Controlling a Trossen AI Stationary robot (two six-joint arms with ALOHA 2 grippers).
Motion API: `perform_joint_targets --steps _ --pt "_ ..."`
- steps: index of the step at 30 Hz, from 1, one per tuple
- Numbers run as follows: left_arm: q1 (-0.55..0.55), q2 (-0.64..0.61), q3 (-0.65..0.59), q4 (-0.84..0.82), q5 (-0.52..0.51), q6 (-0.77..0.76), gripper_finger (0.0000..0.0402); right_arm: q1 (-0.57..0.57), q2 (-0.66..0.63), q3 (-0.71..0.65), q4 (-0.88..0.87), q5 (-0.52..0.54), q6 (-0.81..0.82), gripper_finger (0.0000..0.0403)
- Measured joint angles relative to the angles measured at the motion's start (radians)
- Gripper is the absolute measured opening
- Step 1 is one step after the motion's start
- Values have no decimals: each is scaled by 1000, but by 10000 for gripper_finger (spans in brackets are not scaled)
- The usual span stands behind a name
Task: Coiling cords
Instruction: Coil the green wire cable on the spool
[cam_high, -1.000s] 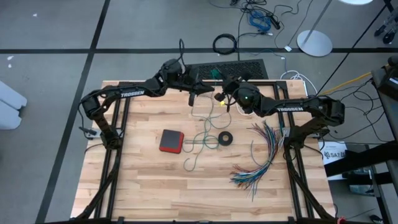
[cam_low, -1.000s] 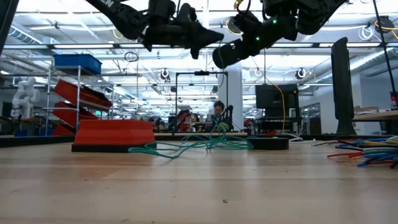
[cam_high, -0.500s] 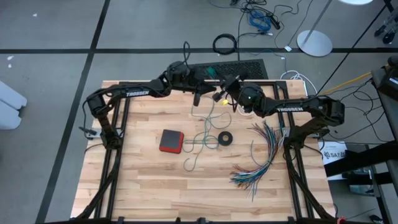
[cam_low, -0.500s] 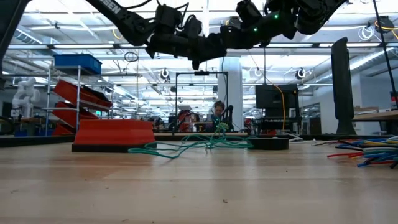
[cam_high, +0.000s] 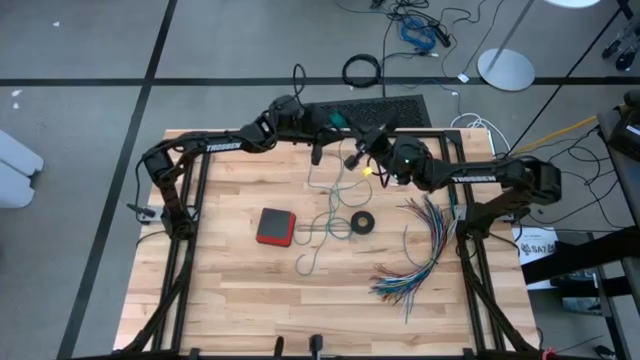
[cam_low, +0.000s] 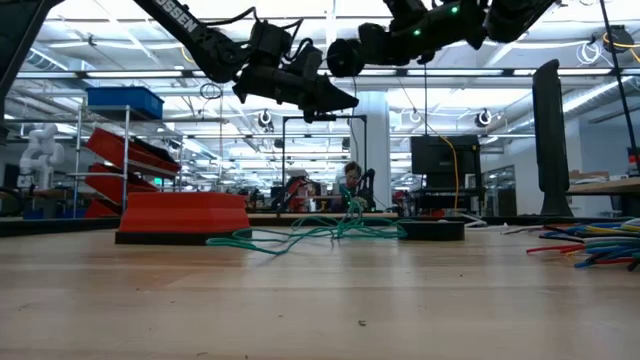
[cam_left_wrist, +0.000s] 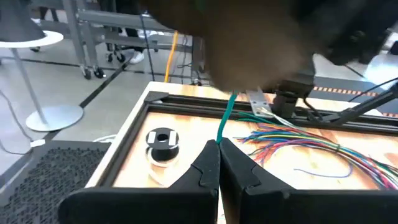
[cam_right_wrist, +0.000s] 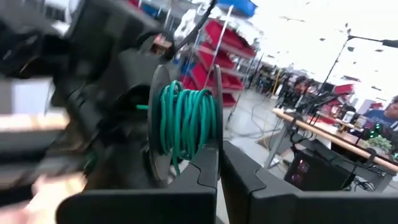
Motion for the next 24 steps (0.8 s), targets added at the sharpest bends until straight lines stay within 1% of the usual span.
perform_joint_targets --steps 6,7,12,18,20,24 --pt "33 0 0 1 0 9 0 4 -80 1 -274 -11 38 0" --pt "37 0 -1 0 0 13 0 3 -95 1 -312 -28 53 0" --pt "50 0 -1 4 10 32 0 3 -140 2 -438 -100 96 0" --pt "52 0 -1 0 33 61 0 -12 -145 12 -570 -110 58 0" --pt "52 0 -1 -7 32 81 9 -16 -137 29 -614 -109 38 0" --pt "51 0 -1 -28 14 93 51 -19 -134 47 -632 -103 17 0"
